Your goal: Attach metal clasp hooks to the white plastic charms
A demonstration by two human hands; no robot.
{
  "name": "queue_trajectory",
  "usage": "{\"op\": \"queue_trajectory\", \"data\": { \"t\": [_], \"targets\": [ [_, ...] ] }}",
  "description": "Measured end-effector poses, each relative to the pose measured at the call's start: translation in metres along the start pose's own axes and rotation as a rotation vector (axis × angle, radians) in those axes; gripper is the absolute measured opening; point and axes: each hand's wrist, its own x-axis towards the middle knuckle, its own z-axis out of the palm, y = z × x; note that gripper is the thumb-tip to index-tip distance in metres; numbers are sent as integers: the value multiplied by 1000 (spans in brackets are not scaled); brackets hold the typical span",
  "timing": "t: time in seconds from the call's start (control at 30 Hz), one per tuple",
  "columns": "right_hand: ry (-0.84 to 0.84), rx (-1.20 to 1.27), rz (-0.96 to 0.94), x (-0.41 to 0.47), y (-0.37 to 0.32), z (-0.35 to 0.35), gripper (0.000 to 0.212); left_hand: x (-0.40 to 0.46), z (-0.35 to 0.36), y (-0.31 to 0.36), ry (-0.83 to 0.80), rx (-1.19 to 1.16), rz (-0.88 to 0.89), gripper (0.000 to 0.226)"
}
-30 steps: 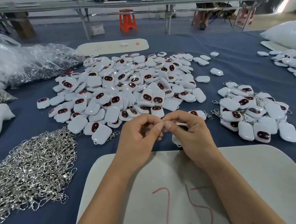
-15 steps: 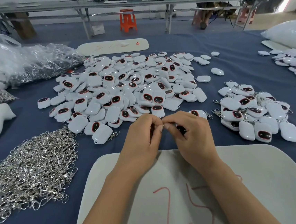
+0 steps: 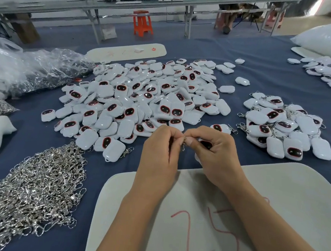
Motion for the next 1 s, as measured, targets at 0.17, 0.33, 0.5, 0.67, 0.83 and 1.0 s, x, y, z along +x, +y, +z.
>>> {"op": "queue_trajectory", "data": {
  "t": [0.17, 0.33, 0.5, 0.67, 0.83, 1.0],
  "targets": [
    [57, -89, -72, -1, -1, 5, 19, -3, 11, 6, 111, 3, -42, 11],
    [108, -248, -226, -3, -6, 11, 16, -4, 16, 8, 197, 19, -91, 14],
    [131, -233, -179, -4, -8, 13, 13, -2, 7, 7, 124, 84, -9, 14],
    [302, 343, 190, 1, -11, 7, 15, -1, 5, 1, 8, 133, -9, 26],
    [230, 442, 217, 3, -8, 4, 28, -4, 8, -1, -103, 114, -13, 20],
    [192, 250, 211, 1, -6, 5, 25, -3, 9, -2, -99, 98, -16, 18]
  ]
}}
